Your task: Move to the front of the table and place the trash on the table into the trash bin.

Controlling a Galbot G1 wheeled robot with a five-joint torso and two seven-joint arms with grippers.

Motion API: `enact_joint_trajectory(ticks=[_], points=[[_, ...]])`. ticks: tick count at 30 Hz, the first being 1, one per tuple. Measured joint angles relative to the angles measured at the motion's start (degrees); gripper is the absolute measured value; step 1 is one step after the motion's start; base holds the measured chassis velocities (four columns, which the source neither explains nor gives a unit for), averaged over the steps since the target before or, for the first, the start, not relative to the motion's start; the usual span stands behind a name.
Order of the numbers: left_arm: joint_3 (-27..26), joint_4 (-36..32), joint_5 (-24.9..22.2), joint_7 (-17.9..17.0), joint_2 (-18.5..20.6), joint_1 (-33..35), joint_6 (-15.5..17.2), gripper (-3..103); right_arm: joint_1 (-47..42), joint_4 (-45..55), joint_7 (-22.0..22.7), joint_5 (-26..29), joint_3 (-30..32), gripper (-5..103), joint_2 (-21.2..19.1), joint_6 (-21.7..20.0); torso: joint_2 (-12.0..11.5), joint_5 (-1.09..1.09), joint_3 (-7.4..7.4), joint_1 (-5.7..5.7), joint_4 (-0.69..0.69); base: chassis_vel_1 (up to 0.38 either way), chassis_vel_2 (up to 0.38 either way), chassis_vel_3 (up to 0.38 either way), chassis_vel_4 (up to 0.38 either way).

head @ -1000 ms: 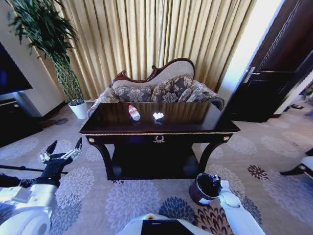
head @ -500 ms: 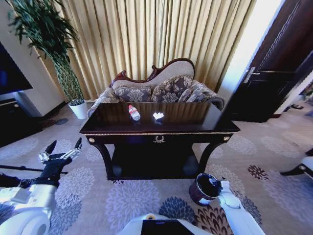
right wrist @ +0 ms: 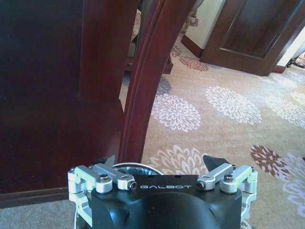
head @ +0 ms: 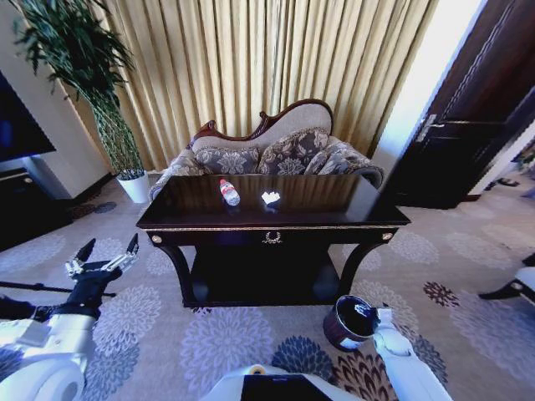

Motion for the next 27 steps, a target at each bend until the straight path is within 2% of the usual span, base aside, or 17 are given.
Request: enact_joint_trajectory(ticks=[2, 4, 5, 6, 9, 10, 17, 18, 20, 27], points=[[0.00, 0.00, -0.01, 0.00, 0.02, 0.00, 0.00, 100, -0.60, 1.87, 0.00, 0.55, 0.12, 100, -0.27, 0.00, 0.00, 0.01, 0.00, 0.00, 0.00, 0.000, 0.000, 0.000, 0.000], [0.00, 0.00, -0.01, -0.01, 0.01, 0.05, 0.00, 100, -2.24, 7.29, -0.32, 3.10, 0.51, 100, -1.15, -0.02, 0.00, 0.00, 0.00, 0.00, 0.00, 0.000, 0.000, 0.000, 0.000], [0.01, 0.00, -0.01, -0.01, -0.03, 0.06, 0.00, 100, -3.60, 12.19, -0.51, 6.06, 0.81, 100, -1.74, -0.03, 0.00, -0.01, 0.00, 0.00, 0.00, 0.000, 0.000, 0.000, 0.000], [0.01, 0.00, -0.01, -0.01, -0.03, 0.06, 0.00, 100, -3.60, 12.19, -0.51, 6.06, 0.81, 100, -1.74, -0.03, 0.00, -0.01, 0.00, 0.00, 0.00, 0.000, 0.000, 0.000, 0.000], [0.36, 0.00, 0.08, -0.05, -0.11, -0.02, -0.01, 100, -7.17, 26.43, -1.24, 11.13, 2.42, 100, -2.78, 1.09, 0.00, -0.03, 0.00, 0.00, 0.02, 0.000, 0.000, 0.000, 0.000], [0.36, 0.00, 0.08, -0.05, -0.11, -0.02, -0.01, 100, -7.17, 26.43, -1.24, 11.13, 2.42, 100, -2.78, 1.09, 0.00, -0.03, 0.00, 0.00, 0.02, 0.000, 0.000, 0.000, 0.000], [0.62, 0.00, 0.25, -0.05, -0.36, 0.12, 0.06, 100, -13.75, 49.08, -2.92, 16.03, 5.31, 100, -3.65, 1.01, 0.00, -0.02, 0.00, 0.00, 0.00, 0.000, 0.000, 0.000, 0.000], [0.62, 0.00, 0.25, -0.05, -0.36, 0.12, 0.06, 100, -13.75, 49.08, -2.92, 16.03, 5.31, 100, -3.65, 1.01, 0.00, -0.02, 0.00, 0.00, 0.00, 0.000, 0.000, 0.000, 0.000], [0.61, 0.00, 0.25, -0.08, -0.39, 0.14, 0.12, 100, -15.09, 55.16, -3.10, 18.37, 6.06, 100, -3.17, -0.35, 0.00, -0.03, -0.01, 0.00, 0.00, 0.000, 0.000, 0.000, 0.000], [0.65, 0.00, 0.17, -0.22, -0.39, 0.18, 0.30, 100, -16.49, 62.82, -4.15, 19.72, 7.93, 100, -2.27, -4.15, 0.00, -0.01, 0.00, 0.00, 0.00, 0.000, 0.000, 0.000, 0.000]])
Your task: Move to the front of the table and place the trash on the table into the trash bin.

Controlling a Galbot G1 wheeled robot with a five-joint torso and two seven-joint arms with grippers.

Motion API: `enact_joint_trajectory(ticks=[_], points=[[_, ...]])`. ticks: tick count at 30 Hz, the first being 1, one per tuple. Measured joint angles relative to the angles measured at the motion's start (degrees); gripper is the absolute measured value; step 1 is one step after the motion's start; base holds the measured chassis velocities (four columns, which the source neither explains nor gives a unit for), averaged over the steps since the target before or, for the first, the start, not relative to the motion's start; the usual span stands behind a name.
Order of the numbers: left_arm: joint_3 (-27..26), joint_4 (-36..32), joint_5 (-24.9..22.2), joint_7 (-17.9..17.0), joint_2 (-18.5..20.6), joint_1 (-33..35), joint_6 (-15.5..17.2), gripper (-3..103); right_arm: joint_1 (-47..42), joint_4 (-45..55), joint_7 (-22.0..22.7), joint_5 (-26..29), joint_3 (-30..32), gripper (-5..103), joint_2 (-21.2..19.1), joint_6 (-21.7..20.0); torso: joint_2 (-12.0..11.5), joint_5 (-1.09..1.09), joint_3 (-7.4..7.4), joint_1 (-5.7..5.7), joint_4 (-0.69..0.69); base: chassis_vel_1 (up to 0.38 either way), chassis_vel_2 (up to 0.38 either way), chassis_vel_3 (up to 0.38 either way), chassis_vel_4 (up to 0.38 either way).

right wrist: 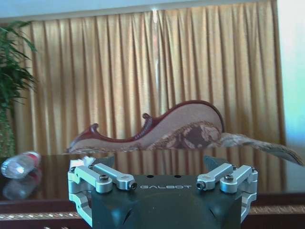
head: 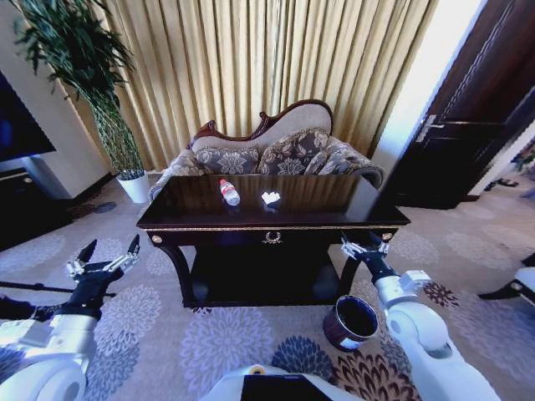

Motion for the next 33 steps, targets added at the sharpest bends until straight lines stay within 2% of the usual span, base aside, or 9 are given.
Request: enact_joint_trajectory(ticks=[8, 10, 16, 25, 33], points=[[-0.14, 0.00, -0.19, -0.08, 0.32, 0.05, 0.21, 100, -0.10, 3.68, -1.36, -1.05, 0.96, 100, -0.46, -2.28, 0.00, 0.00, 0.00, 0.00, 0.00, 0.000, 0.000, 0.000, 0.000], [-0.38, 0.00, -0.67, -0.27, 0.77, -0.04, 1.20, 100, 0.49, 5.06, -1.33, -1.16, 1.21, 100, -0.42, -4.57, 0.00, 0.00, 0.00, 0.00, 0.01, 0.000, 0.000, 0.000, 0.000], [-1.62, 0.00, -2.64, -1.65, 2.11, -0.88, 3.18, 100, 0.93, 6.60, -1.20, -1.45, 1.76, 100, -0.40, -6.97, 0.00, -0.01, 0.00, 0.00, 0.00, 0.000, 0.000, 0.000, 0.000], [-2.48, 0.00, -3.45, -1.70, 3.09, -1.54, 4.17, 100, -0.62, 7.06, -1.45, -3.15, 2.90, 100, -0.38, -9.07, 0.00, 0.00, 0.00, 0.00, 0.00, 0.000, 0.000, 0.000, 0.000], [-2.79, 0.00, -3.60, -1.71, 3.45, -2.06, 4.37, 100, -1.13, 7.67, -3.39, -3.28, 3.82, 100, -0.40, -10.80, 0.00, 0.00, 0.00, -0.01, 0.00, -0.031, 0.036, 0.036, -0.022]])
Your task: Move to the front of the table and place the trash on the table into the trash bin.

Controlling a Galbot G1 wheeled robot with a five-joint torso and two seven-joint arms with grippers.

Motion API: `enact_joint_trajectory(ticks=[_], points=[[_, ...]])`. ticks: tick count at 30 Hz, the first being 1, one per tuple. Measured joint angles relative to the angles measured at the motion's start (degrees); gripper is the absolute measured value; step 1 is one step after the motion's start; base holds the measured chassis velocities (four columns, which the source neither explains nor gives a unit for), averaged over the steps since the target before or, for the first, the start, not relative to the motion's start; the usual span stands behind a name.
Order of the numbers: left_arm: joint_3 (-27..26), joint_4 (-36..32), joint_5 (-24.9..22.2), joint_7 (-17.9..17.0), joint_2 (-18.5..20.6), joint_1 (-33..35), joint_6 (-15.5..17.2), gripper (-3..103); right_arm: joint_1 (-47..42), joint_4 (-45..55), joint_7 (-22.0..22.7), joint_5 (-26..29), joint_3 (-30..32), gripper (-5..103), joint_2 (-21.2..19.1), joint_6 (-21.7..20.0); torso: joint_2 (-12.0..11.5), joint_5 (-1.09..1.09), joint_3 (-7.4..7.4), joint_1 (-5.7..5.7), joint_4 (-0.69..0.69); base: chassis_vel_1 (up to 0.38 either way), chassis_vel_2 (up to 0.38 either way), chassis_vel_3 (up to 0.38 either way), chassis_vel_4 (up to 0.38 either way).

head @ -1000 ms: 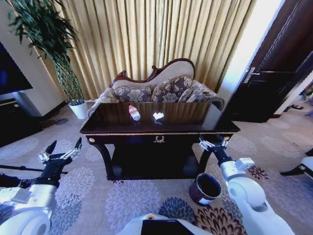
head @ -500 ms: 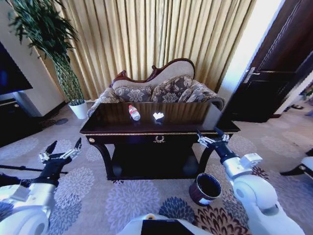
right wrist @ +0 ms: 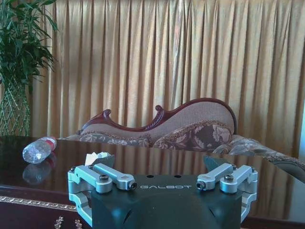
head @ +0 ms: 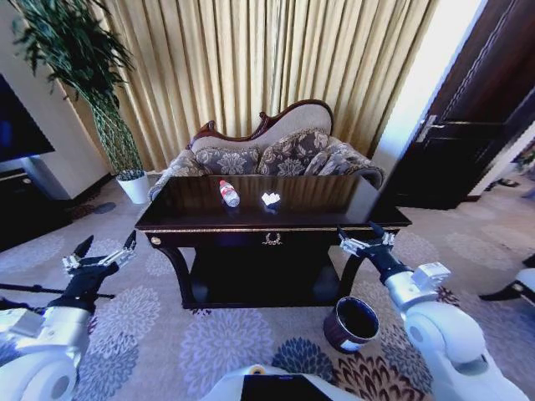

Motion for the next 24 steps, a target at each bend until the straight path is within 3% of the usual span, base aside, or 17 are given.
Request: enact_joint_trajectory(ticks=[24], points=[[0.10, 0.00, 0.21, 0.23, -0.70, 0.25, -0.23, 100, 0.15, -0.75, 0.14, -0.42, -2.29, 100, 0.97, -0.10, -0.01, 0.00, 0.01, 0.01, 0.00, -0.094, 0.091, 0.090, -0.090]])
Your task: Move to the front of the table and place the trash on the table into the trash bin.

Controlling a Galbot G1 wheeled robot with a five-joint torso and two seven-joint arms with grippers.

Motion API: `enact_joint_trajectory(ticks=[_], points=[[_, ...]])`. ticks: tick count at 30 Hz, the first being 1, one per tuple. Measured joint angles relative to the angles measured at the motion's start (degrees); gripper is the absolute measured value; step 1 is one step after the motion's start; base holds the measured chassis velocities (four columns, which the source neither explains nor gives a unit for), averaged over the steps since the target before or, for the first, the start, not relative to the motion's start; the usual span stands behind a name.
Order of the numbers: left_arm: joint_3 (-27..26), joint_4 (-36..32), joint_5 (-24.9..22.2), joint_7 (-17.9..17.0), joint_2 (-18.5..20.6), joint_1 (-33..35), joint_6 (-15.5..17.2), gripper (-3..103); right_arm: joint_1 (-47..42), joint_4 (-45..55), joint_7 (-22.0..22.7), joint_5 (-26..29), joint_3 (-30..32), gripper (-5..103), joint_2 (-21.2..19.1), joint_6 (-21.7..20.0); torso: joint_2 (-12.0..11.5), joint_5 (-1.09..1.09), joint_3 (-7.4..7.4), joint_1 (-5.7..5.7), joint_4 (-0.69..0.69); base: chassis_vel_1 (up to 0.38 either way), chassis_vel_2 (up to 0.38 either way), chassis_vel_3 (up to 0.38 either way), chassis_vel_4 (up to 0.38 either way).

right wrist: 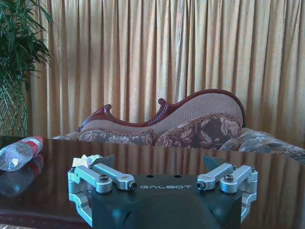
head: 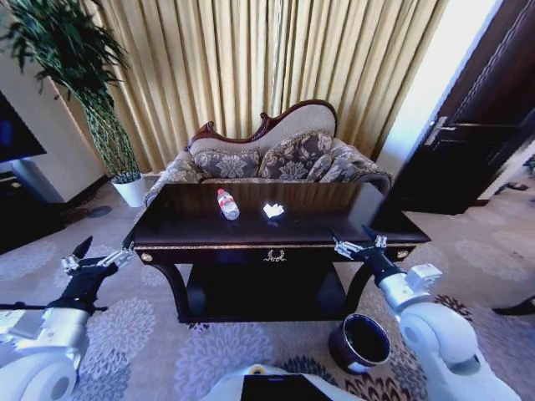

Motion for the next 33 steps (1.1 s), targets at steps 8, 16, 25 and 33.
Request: enact_joint_trajectory(ticks=[8, 16, 25, 33], points=[[0.01, 0.00, 0.04, 0.03, -0.25, 0.18, -0.06, 100, 0.50, -0.15, 0.22, 0.28, -1.25, 100, -0.06, 0.30, 0.00, 0.00, 0.00, 0.00, 0.00, -0.082, 0.082, 0.079, -0.082], [-0.52, 0.00, 0.21, 1.05, -1.15, 1.18, -1.15, 100, 3.53, -1.95, -0.09, 6.81, -3.52, 100, -4.59, 1.56, 0.00, 0.01, 0.00, 0.00, -0.01, -0.028, 0.024, 0.024, -0.021], [-1.03, 0.00, 0.21, 1.42, -1.03, 1.76, -1.65, 100, 12.06, -9.39, -1.99, 11.50, -8.39, 100, -10.75, -2.65, 0.00, 0.01, 0.00, 0.00, 0.00, 0.000, 0.000, 0.000, 0.000], [-0.88, 0.00, 1.02, 2.30, -1.29, 2.02, -2.13, 100, 20.29, -13.93, -2.32, 16.60, -15.19, 100, -15.94, -4.70, 0.00, 0.00, 0.00, 0.00, 0.01, 0.000, 0.000, 0.000, 0.000]])
